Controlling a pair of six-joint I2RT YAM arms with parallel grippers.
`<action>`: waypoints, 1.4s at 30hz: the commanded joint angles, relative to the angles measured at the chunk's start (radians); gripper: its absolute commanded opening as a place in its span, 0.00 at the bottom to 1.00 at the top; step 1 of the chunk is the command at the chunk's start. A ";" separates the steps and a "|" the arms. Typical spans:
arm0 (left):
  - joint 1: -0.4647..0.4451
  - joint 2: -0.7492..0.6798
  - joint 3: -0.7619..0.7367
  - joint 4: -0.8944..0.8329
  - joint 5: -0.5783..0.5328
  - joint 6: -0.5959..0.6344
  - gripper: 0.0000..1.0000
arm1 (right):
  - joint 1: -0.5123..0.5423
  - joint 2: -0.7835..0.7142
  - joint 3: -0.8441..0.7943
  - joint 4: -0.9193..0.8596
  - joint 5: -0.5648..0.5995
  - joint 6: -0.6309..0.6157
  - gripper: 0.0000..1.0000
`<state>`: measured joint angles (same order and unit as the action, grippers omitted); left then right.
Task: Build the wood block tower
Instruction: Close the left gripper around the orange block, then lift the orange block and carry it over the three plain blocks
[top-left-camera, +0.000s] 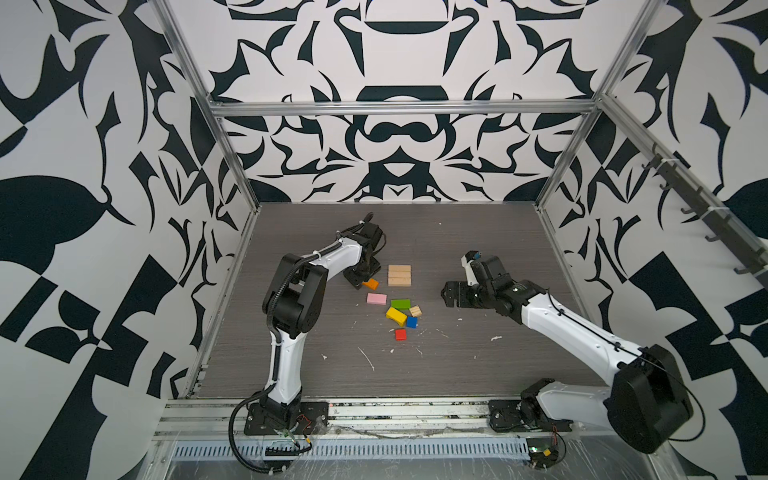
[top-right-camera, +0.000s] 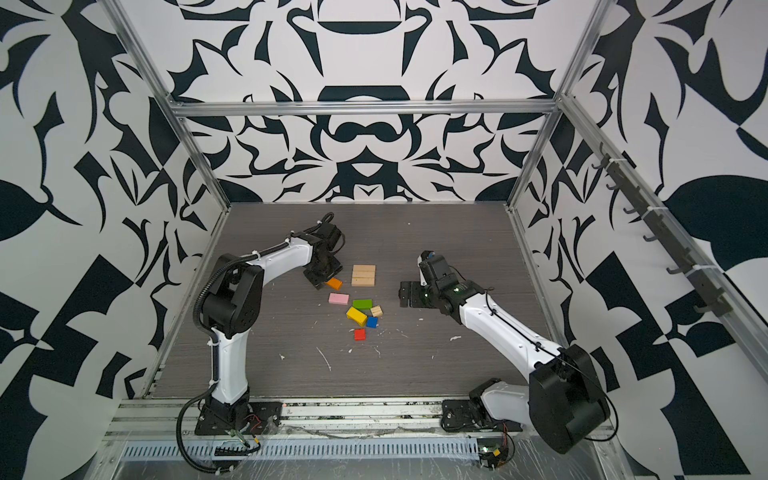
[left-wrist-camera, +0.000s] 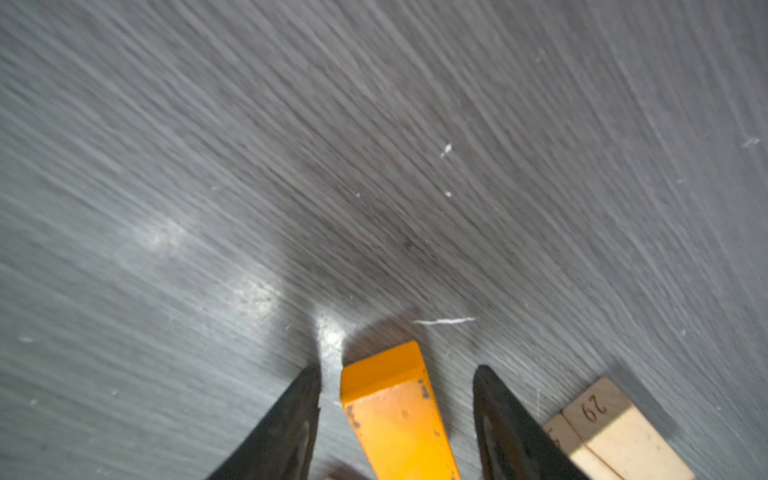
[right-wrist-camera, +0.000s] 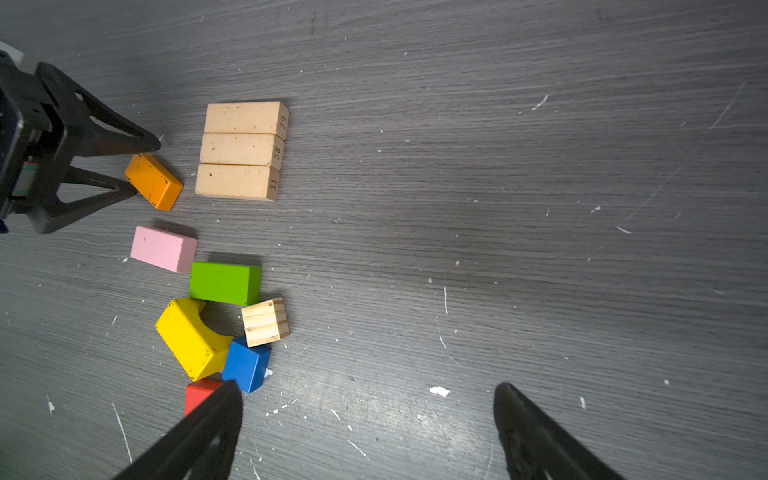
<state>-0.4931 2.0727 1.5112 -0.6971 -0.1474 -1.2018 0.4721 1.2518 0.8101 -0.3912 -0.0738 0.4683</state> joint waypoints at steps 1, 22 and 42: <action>0.002 0.052 0.020 -0.062 -0.023 0.023 0.58 | 0.003 -0.018 -0.007 0.020 0.017 -0.005 0.98; 0.021 0.084 0.106 -0.173 -0.131 0.298 0.23 | 0.003 -0.009 0.007 0.015 0.014 -0.003 0.98; 0.045 0.013 -0.041 -0.097 -0.104 0.657 0.54 | 0.002 0.007 0.042 0.000 -0.007 -0.002 0.98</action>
<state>-0.4641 2.0808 1.5101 -0.7658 -0.2832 -0.5854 0.4721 1.2652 0.8112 -0.3927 -0.0780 0.4683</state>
